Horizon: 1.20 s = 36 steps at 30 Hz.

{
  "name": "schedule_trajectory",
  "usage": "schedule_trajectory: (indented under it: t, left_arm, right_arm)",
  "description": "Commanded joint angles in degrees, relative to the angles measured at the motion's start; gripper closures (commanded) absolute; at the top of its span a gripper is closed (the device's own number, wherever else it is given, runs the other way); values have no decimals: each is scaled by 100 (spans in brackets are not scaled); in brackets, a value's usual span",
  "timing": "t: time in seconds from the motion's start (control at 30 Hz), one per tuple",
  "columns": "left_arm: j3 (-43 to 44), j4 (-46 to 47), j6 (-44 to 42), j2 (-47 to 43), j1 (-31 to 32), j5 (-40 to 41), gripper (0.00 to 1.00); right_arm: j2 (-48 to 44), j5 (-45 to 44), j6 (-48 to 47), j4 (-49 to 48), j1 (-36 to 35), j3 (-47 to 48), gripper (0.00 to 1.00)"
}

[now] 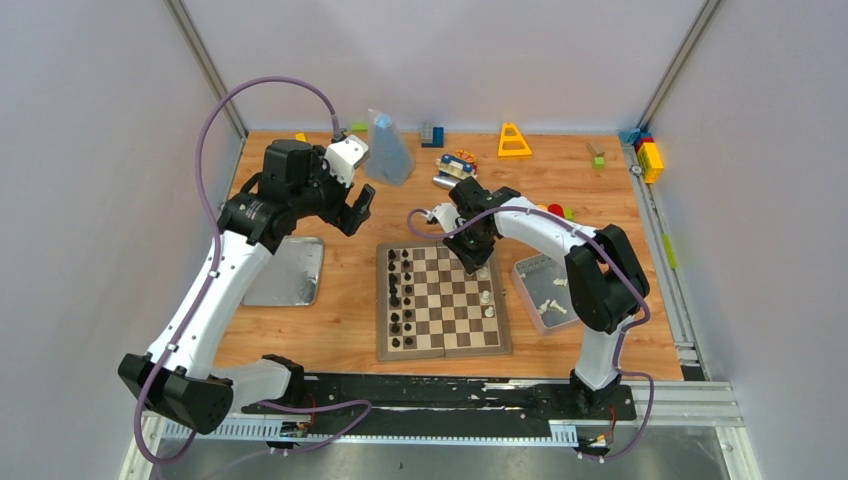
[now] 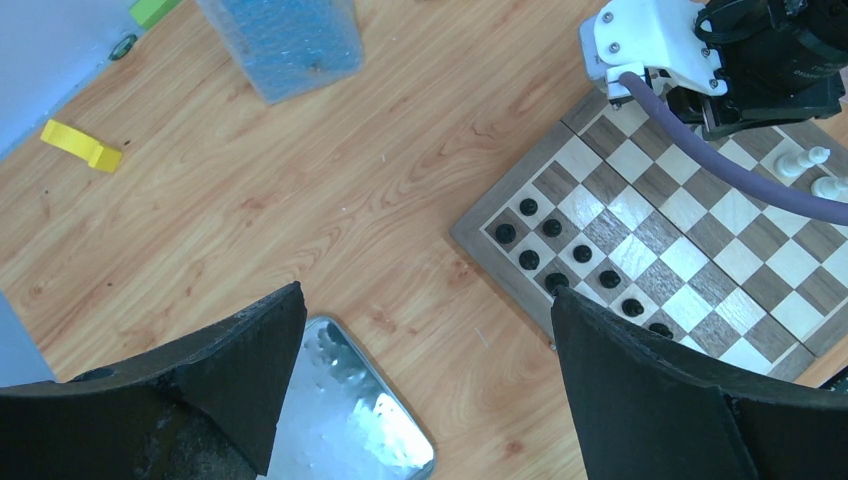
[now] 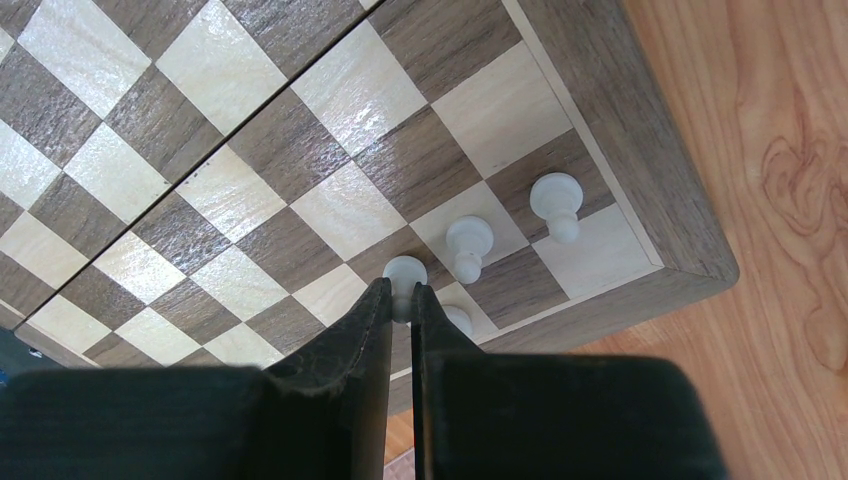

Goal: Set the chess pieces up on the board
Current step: Place the chess piece on the chessboard.

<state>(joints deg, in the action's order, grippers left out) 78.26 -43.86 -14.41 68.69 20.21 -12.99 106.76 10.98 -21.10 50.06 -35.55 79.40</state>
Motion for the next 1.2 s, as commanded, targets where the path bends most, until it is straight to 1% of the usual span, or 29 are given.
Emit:
schedule_trajectory:
  t: [0.0, 0.27, 0.37, 0.5, 0.53, 0.57, 0.6, 0.67, 0.8, 1.0, 1.1, 1.17]
  left_arm:
    - [-14, 202, -44, -150, -41, -46, 0]
    - [-25, 202, -41, -148, -36, -63, 0]
    - [-32, 202, -43, -147, -35, -55, 0]
    - [-34, 206, -48, -141, -35, -59, 0]
    - [-37, 214, -46, -143, -34, -55, 0]
    - [-34, 212, -44, -149, -34, -55, 0]
    - [-32, 211, -44, -142, -34, -54, 0]
    - [-40, 219, -42, -137, -37, -66, 0]
    - [-43, 228, -38, -138, -37, -68, 0]
    - [-25, 216, -57, -132, -34, -88, 0]
    - [-4, 194, -56, -117, -34, -121, 0]
    - [8, 175, -59, -107, -34, -147, 0]
  right_arm:
    - [28, -68, 10, -82, -48, -9, 99]
    - [71, -83, 15, -75, -65, -21, 93]
    - [82, -93, 16, -46, -66, -13, 88]
    - [37, -109, 35, -32, -66, 13, 76]
    - [6, -118, 50, -25, -54, 33, 69]
    - [-60, -109, 60, -23, -52, 51, 64]
    - [-94, -94, 71, -24, -50, 65, 61]
    - [-192, -15, 106, -15, -17, 120, 56]
    - [-543, 103, 182, -14, 120, 138, 52]
    - [-1480, 195, 273, 2, 686, -204, 50]
    - [-2033, 191, 246, 85, 1227, -541, 50]
    - [-2366, 191, 168, 163, 1771, -801, 51]
